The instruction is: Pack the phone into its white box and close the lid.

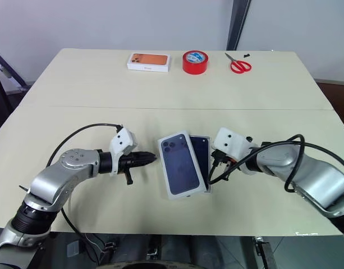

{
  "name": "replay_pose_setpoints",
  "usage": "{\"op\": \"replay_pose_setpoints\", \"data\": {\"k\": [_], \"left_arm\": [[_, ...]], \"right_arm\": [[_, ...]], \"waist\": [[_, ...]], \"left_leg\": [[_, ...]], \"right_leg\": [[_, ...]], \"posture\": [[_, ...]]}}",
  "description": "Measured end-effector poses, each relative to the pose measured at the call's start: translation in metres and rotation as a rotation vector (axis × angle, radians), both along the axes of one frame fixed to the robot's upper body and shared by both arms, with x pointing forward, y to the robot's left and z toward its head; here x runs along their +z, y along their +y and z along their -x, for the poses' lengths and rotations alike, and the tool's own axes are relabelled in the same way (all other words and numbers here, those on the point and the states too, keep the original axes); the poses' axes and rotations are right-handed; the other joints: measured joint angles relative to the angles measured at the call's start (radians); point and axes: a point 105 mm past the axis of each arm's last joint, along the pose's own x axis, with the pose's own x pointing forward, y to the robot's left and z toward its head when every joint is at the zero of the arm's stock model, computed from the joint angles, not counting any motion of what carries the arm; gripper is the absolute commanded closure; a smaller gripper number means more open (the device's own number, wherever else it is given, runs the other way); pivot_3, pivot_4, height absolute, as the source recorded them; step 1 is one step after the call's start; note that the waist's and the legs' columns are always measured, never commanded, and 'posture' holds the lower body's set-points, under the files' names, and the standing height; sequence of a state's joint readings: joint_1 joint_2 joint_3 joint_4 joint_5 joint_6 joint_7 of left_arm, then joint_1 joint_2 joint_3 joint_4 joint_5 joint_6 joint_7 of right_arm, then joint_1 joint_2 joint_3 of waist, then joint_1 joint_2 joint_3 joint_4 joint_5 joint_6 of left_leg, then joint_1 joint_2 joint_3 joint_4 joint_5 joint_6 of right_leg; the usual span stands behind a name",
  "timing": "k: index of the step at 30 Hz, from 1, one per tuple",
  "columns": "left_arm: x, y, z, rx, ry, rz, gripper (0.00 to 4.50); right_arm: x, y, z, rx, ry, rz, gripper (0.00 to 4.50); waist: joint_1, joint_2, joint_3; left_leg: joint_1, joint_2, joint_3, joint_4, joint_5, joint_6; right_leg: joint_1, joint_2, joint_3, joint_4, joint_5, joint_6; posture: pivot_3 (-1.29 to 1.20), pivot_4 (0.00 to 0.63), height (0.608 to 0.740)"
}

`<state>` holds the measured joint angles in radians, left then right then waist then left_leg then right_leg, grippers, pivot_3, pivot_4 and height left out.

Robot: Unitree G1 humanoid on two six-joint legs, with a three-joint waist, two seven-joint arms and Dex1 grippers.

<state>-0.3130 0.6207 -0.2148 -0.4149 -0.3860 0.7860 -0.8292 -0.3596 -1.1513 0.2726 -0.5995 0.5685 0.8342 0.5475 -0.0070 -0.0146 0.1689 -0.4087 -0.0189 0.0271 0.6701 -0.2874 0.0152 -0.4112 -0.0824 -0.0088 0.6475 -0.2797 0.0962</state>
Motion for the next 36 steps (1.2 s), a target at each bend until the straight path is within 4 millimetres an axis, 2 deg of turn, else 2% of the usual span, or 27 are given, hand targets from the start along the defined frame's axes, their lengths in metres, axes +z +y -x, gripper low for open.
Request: {"op": "replay_pose_setpoints", "data": {"k": [4, 9, 18, 25, 36], "left_arm": [[-0.015, -0.009, 0.007, -0.042, 0.040, -0.050, 4.03], [-0.022, -0.019, 0.005, -0.056, 0.047, -0.069, 4.03], [-0.020, -0.036, -0.006, -0.044, 0.031, -0.024, 4.03], [-0.007, -0.051, -0.010, -0.053, 0.011, 0.050, 4.03], [-0.004, -0.054, -0.015, -0.065, -0.005, 0.056, 4.03]], "right_arm": [[-0.002, 0.005, 0.000, 0.020, 0.000, 0.000, 4.42], [-0.007, 0.010, -0.001, 0.030, 0.002, 0.010, 4.42], [-0.011, 0.010, -0.002, 0.021, 0.015, 0.030, 4.42], [-0.011, 0.011, 0.002, 0.037, 0.027, 0.032, 4.42], [-0.013, -0.004, 0.000, -0.030, 0.030, 0.060, 4.42]], "waist": [[-0.001, 0.000, 0.000], [-0.001, 0.000, 0.000], [-0.001, 0.000, 0.000], [-0.001, 0.000, 0.000], [-0.001, 0.000, 0.000]], "left_leg": [[0.000, 0.000, 0.000, 0.000, 0.000, 0.000], [0.000, 0.000, 0.000, 0.000, 0.000, 0.000], [0.000, -0.001, 0.000, 0.000, 0.000, 0.000], [0.000, -0.001, 0.000, 0.002, 0.000, 0.000], [-0.001, 0.000, 0.000, 0.008, -0.001, 0.002]], "right_leg": [[0.000, 0.000, 0.000, 0.000, 0.000, 0.000], [0.000, 0.000, 0.000, 0.000, 0.000, 0.000], [0.000, 0.000, 0.000, 0.001, 0.000, 0.000], [0.000, 0.000, 0.000, 0.001, 0.000, 0.000], [0.002, 0.001, 0.000, 0.002, 0.000, 0.000]], "posture": [[0.00, 0.150, 0.725], [0.00, 0.150, 0.725], [0.00, 0.150, 0.725], [0.00, 0.150, 0.725], [0.00, 0.150, 0.725]]}}
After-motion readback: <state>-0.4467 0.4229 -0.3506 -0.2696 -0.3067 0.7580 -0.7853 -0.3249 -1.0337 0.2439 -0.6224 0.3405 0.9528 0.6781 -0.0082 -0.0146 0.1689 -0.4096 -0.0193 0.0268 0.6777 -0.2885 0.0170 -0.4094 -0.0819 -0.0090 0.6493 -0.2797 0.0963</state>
